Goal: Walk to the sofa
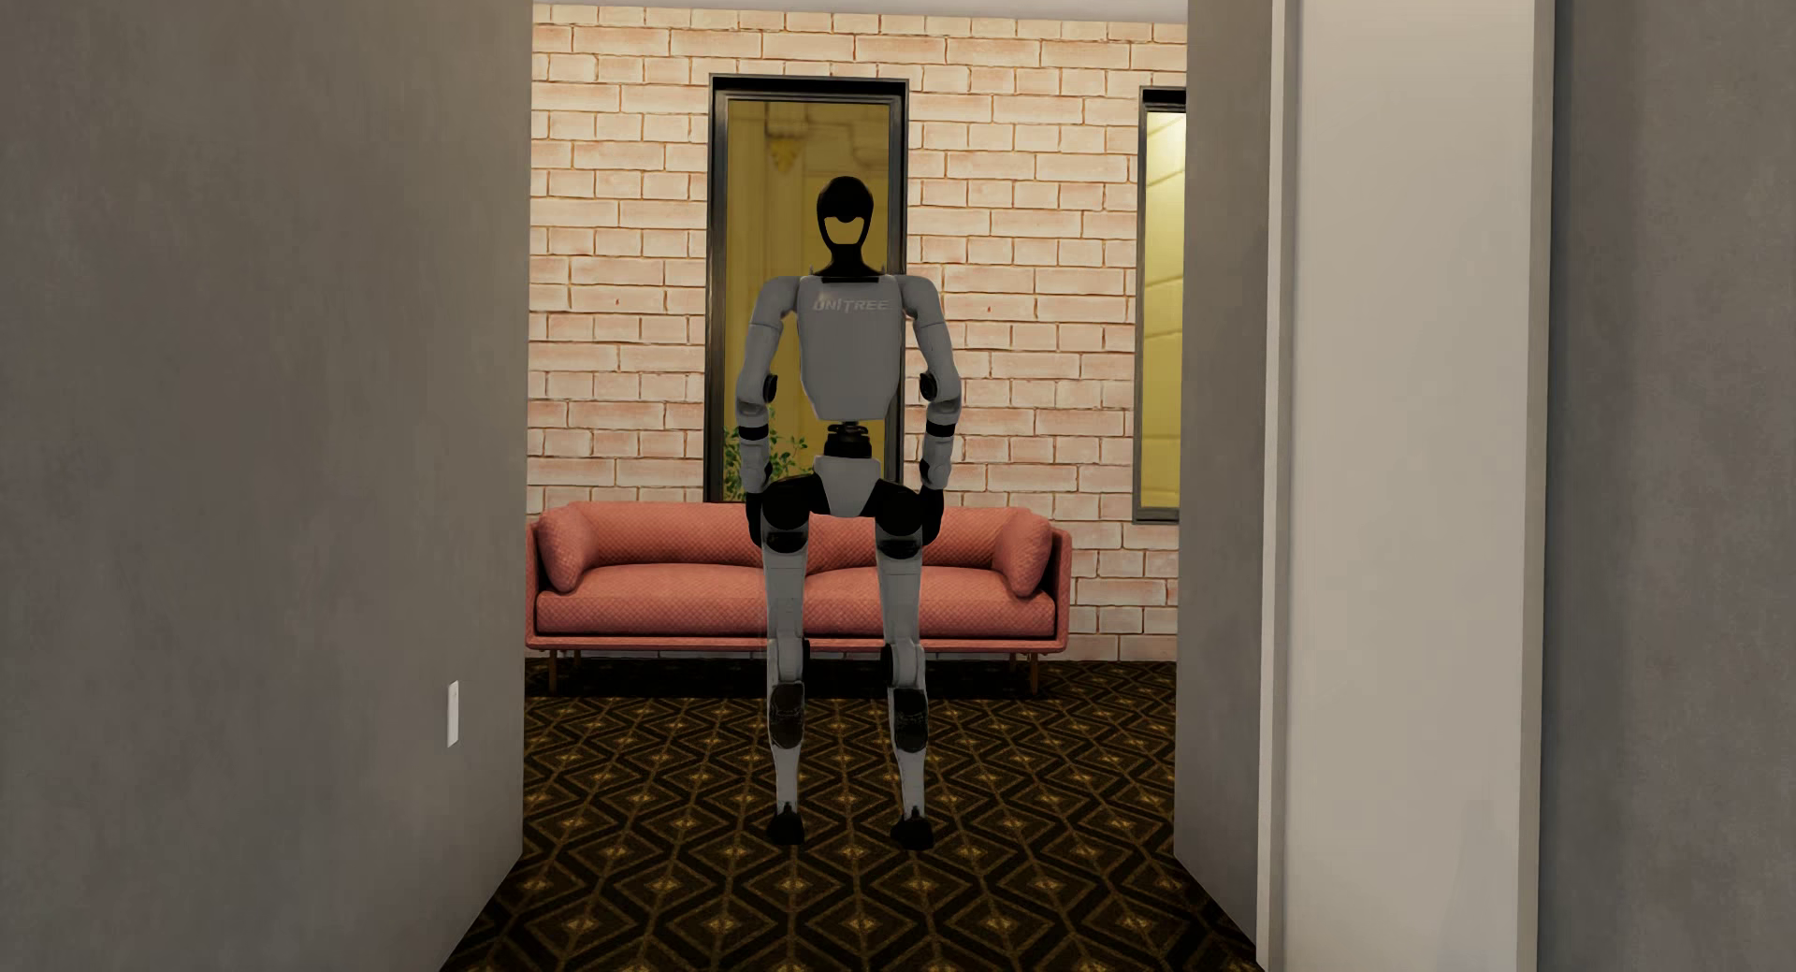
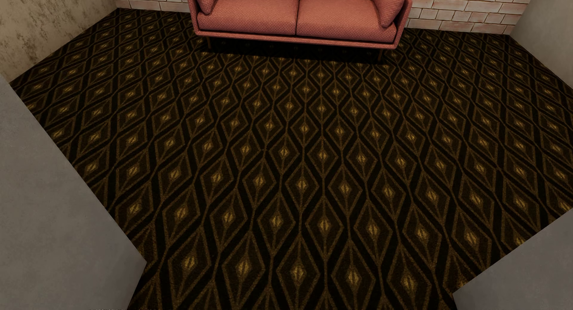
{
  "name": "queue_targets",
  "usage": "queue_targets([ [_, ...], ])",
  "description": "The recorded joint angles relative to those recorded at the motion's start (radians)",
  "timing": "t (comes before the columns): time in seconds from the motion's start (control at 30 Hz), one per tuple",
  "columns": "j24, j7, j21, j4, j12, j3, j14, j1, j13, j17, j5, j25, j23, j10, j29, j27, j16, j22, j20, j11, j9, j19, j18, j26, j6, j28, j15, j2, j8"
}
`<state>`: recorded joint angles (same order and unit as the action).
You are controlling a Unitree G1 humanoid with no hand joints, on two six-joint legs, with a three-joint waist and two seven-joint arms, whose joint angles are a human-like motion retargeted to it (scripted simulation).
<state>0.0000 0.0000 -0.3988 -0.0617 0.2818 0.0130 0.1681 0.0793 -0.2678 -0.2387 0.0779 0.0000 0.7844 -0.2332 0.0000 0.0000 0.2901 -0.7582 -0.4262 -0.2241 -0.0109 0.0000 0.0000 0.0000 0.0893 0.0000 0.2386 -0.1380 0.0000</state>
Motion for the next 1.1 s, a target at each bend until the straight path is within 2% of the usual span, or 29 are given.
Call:
queue_targets([
  [0.07,0.0,0.0,0.001,0.0,0.0,-0.001,0.041,-0.006,0.0,-0.001,0.001,0.0,0.0,-0.006,0.0,0.0,0.0,0.0,-0.001,-0.008,-0.002,0.0,0.0,0.0,0.0,0.0,-0.002,0.007,0.0],
  [0.1,0.0,0.0,0.004,-0.003,-0.001,0.001,0.139,-0.037,0.001,-0.001,0.0,0.0,0.002,-0.233,0.0,0.0,-0.001,-0.001,-0.001,0.004,-0.004,0.0,0.0,0.0,-0.001,0.0,-0.002,0.028,0.0],
  [0.13,0.0,0.0,0.001,-0.006,0.0,0.003,0.156,-0.083,0.002,-0.002,-0.004,0.0,0.008,-0.214,0.0,0.0,0.0,0.002,-0.001,-0.215,-0.005,0.0,0.0,0.0,-0.002,0.0,0.03,0.061,0.0],
  [0.2,0.0,0.0,0.042,-0.018,0.01,-0.005,0.085,-0.116,-0.026,0.005,-0.004,0.0,-0.022,-0.232,0.0,0.0,-0.008,0.006,-0.019,-0.258,-0.024,0.0,0.0,0.0,-0.006,0.0,0.108,0.084,0.0],
  [0.3,0.0,0.0,0.038,-0.016,0.04,-0.013,0.113,-0.107,-0.058,0.001,0.005,0.0,-0.019,-0.266,0.0,0.0,-0.024,-0.003,0.006,-0.256,-0.02,0.0,0.0,0.0,-0.012,0.0,0.216,0.023,0.0],
  [0.47,0.0,0.0,0.087,-0.027,0.05,-0.016,0.217,-0.082,-0.094,-0.007,0.007,0.0,-0.007,-0.269,0.0,0.0,-0.012,-0.01,0.025,-0.272,-0.003,0.0,0.0,0.0,-0.012,0.0,0.278,0.001,0.0],
  [0.57,0.0,0.0,0.1,-0.059,0.041,0.007,0.275,-0.086,-0.082,-0.001,0.039,0.0,-0.038,-0.276,0.0,0.0,0.009,-0.001,0.028,-0.548,-0.018,0.0,0.0,0.0,0.023,0.0,0.204,0.222,0.0],
  [0.63,0.0,0.0,0.106,-0.078,0.013,0.016,0.287,-0.071,-0.059,0.016,0.033,0.0,-0.012,-0.276,0.0,0.0,0.012,0.003,0.035,-0.801,-0.046,0.0,0.0,0.0,0.045,0.0,0.197,0.425,0.0],
  [0.7,0.0,0.0,0.123,-0.072,-0.025,0.062,0.328,-0.04,-0.068,0.027,0.021,0.0,0.005,-0.24,0.0,0.0,-0.005,0.022,0.071,-0.917,-0.052,0.0,0.0,0.0,0.044,0.0,0.188,0.603,0.0],
  [0.8,0.0,0.0,0.15,-0.033,-0.072,0.136,0.385,0.041,-0.119,0.022,0.015,0.0,0.032,-0.191,0.0,0.0,-0.03,0.175,0.123,-0.774,-0.065,0.0,0.0,0.0,0.021,0.0,0.107,0.778,0.0],
  [0.87,0.0,0.0,0.168,-0.025,-0.118,0.155,0.433,0.097,-0.146,0.017,0.033,0.0,0.07,-0.184,0.0,0.0,-0.036,0.322,0.145,-0.617,-0.089,0.0,0.0,0.0,0.015,0.0,0.021,0.848,0.0],
  [0.93,0.0,0.0,0.197,-0.016,-0.175,0.161,0.5,0.181,-0.152,0.016,0.062,0.0,0.137,-0.202,0.0,0.0,-0.048,0.437,0.162,-0.464,-0.109,0.0,0.0,0.0,0.017,0.0,-0.056,0.864,0.0],
  [1.0,0.0,0.0,0.252,0.004,-0.212,0.185,0.537,0.258,-0.152,0.015,0.089,0.0,0.197,-0.214,0.0,0.0,-0.065,0.51,0.171,-0.409,-0.105,0.0,0.0,0.0,0.01,0.0,-0.073,0.857,0.0],
  [1.03,0.0,0.0,0.27,0.022,-0.218,0.2,0.505,0.279,-0.156,0.009,0.095,0.0,0.214,-0.206,0.0,0.0,-0.072,0.534,0.167,-0.446,-0.092,0.0,0.0,0.0,-0.004,0.0,-0.135,0.851,0.0],
  [1.07,0.0,0.0,0.257,0.046,-0.22,0.199,0.426,0.289,-0.151,-0.001,0.079,0.0,0.231,-0.19,0.0,0.0,-0.076,0.542,0.158,-0.489,-0.083,0.0,0.0,0.0,-0.028,0.0,-0.216,0.863,0.0],
  [1.1,0.0,0.0,0.243,0.059,-0.211,0.195,0.269,0.288,-0.132,-0.008,0.05,0.0,0.25,-0.209,0.0,0.0,-0.074,0.535,0.145,-0.552,-0.088,0.0,0.0,0.0,-0.048,0.0,-0.24,0.867,0.0],
])
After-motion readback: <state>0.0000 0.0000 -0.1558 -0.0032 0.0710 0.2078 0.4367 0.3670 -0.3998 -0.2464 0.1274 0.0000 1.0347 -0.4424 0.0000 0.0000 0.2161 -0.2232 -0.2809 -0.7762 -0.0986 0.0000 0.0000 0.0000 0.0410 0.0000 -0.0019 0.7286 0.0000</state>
